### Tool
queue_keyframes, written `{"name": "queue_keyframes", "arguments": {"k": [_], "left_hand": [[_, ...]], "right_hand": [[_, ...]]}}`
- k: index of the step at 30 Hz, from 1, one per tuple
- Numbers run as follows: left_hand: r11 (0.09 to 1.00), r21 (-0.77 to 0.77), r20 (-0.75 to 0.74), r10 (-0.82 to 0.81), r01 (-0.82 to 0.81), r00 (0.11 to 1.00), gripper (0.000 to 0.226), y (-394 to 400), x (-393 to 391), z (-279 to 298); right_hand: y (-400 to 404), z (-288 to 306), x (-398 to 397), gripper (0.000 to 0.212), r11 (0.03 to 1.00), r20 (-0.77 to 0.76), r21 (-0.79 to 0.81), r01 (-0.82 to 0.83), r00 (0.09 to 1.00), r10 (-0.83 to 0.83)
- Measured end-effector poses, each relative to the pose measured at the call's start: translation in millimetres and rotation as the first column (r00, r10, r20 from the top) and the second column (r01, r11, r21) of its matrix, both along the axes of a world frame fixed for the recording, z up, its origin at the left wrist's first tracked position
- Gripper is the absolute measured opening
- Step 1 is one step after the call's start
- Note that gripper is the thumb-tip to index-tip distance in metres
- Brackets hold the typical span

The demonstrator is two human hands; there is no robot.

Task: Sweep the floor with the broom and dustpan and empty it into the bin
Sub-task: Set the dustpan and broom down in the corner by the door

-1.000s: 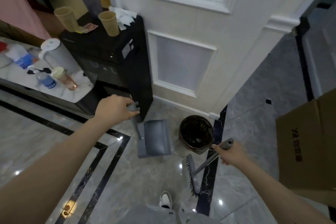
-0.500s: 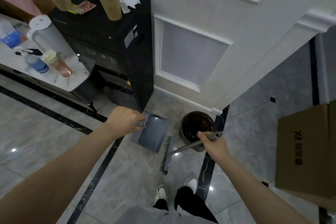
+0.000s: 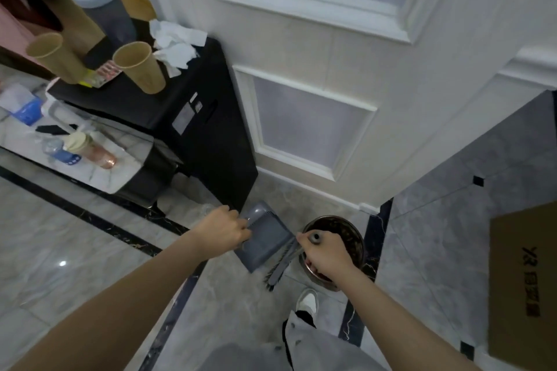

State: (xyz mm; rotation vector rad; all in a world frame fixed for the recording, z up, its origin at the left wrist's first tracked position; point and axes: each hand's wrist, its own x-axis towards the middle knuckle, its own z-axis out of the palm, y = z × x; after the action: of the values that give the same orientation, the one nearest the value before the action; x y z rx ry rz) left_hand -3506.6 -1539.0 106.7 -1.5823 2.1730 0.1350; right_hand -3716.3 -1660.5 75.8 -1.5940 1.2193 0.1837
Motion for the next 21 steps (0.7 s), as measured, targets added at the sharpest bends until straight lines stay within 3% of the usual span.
{"name": "queue_keyframes", "arguments": {"k": [3,5,8,10,13,16,19,21], "left_hand": [[1.000,0.028,0.069,-0.012,0.010,0.998,0.028,-27,8,-8],[0.999,0.037,0.098,-0.044,0.040,0.994,0.027,-41,10,-11],[0.993,0.088,0.127,-0.090,0.079,0.988,0.021,-67,20,-17],[0.990,0.117,0.123,-0.098,0.084,0.988,0.012,-82,29,-25],[0.992,0.095,0.086,-0.095,0.087,0.992,0.026,-102,48,-42],[0.981,0.153,0.080,-0.137,0.124,0.987,0.030,-123,70,-52],[0.959,0.136,0.108,-0.266,0.251,0.958,0.018,-143,87,-62],[0.947,0.130,0.117,-0.310,0.295,0.944,0.025,-158,102,-74]], "right_hand": [[-18,-4,8,0.054,0.973,-0.076,-0.170,-0.155,0.987,0.144],[-24,-6,13,0.040,0.965,-0.030,-0.207,-0.159,0.987,0.156],[-34,-14,20,0.018,0.973,0.023,-0.187,-0.133,0.990,0.139],[-41,-21,25,0.020,0.976,0.018,-0.184,-0.112,0.993,0.117],[-49,-30,33,0.022,0.980,0.018,-0.193,-0.048,0.998,0.053],[-56,-29,45,0.012,0.995,-0.011,-0.102,0.001,1.000,-0.003],[-58,-29,52,0.026,0.996,-0.037,-0.054,0.068,0.997,-0.070],[-55,-30,59,0.024,0.991,-0.045,-0.069,0.115,0.992,-0.118]]}}
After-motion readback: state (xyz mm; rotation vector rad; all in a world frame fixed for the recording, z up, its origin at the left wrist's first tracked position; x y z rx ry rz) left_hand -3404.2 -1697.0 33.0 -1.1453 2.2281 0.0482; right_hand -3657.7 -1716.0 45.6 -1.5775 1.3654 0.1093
